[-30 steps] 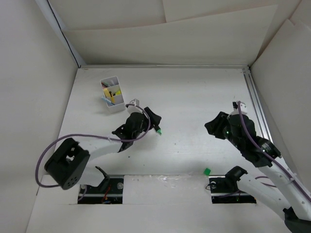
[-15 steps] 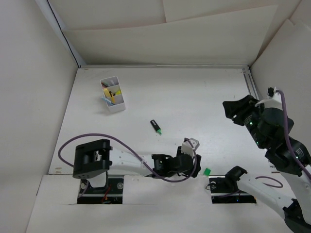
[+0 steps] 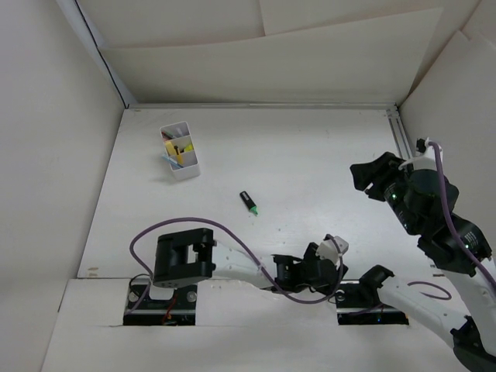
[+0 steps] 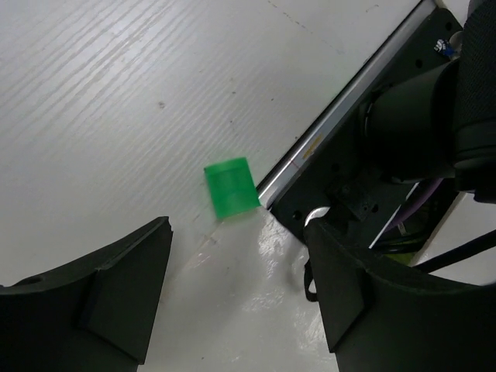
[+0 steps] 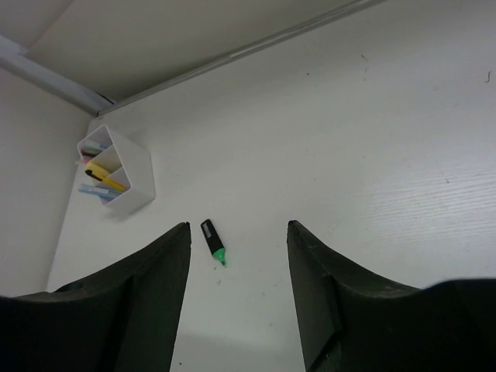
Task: Sort the stationery into containers
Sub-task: Move the pen cap to the center of the board.
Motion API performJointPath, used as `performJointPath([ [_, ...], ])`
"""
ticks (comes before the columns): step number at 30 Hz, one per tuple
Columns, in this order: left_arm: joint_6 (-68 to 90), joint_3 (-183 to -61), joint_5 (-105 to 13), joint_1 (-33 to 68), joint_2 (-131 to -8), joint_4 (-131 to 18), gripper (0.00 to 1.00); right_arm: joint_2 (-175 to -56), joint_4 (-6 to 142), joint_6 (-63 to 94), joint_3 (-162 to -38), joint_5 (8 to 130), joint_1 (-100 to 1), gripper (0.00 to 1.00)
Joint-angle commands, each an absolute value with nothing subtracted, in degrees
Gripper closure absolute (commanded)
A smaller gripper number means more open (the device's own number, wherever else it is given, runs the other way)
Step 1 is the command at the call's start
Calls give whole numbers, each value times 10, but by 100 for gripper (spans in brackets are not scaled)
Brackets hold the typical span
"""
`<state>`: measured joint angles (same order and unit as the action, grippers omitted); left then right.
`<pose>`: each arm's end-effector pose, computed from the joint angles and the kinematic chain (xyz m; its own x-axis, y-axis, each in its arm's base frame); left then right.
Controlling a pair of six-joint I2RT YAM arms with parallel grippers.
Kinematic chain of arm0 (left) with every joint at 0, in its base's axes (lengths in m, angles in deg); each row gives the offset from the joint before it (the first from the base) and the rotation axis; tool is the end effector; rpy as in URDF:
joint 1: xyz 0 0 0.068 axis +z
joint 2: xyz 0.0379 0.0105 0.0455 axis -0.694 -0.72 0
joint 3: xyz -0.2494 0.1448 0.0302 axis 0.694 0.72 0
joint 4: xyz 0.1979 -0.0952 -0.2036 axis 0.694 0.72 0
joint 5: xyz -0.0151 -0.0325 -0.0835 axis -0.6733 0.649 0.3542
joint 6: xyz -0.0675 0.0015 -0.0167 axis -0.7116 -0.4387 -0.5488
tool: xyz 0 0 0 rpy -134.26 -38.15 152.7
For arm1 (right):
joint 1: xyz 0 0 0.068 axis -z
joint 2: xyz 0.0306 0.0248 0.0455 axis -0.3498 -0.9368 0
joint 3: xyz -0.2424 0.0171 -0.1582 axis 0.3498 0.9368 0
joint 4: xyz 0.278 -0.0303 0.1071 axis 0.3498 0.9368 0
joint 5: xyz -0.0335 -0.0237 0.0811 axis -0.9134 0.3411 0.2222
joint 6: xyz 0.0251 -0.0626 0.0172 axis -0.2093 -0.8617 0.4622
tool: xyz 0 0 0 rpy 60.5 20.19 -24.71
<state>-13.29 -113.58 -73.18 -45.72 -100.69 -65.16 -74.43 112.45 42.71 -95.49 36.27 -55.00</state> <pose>0.0212 -0.4574 0.1623 -0.5551 0.2731 -0.7857 0.7626 0.5443 -0.3497 0.1297 0.0598 0.4622 -0.2624 0.4374 -0.8602 -0.0252 0.8880 0.4592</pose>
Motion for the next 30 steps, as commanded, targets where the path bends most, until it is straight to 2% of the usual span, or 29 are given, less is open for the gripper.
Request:
performJointPath([
  [1,-112,-1178,-755,-464,-1032,-627,33,-738,1104,412,-949,371,-548,42],
  [5,-107,-1209,-768,-464,-1069,-613,33,-733,1104,407,-949,376,-548,42],
  [13,-107,-1245,-799,-464,-1108,-586,46,-716,1098,407,-949,388,-548,42],
  [14,-107,-1245,-806,-464,-1108,-586,49,-716,1097,407,-943,388,-548,42],
  [17,-107,-1252,-811,-464,-1119,-580,69,-711,1091,407,-937,394,-548,42],
  [20,-100,-1247,-818,-464,-1119,-574,83,-711,1091,407,-932,394,-548,42],
  [21,-94,-1238,-831,-464,-1119,-574,92,-711,1091,407,-932,400,-548,42],
  [22,-94,-1233,-831,-464,-1119,-574,92,-711,1091,407,-932,400,-548,42],
  [23,-94,-1226,-859,-464,-1112,-566,100,-711,1086,407,-927,400,-548,42],
  [26,-100,-1210,-919,-456,-1085,-546,100,-705,1079,407,-913,405,-548,42],
  [30,-107,-1168,-925,-421,-1041,-569,100,-698,1066,407,-886,411,-548,42],
])
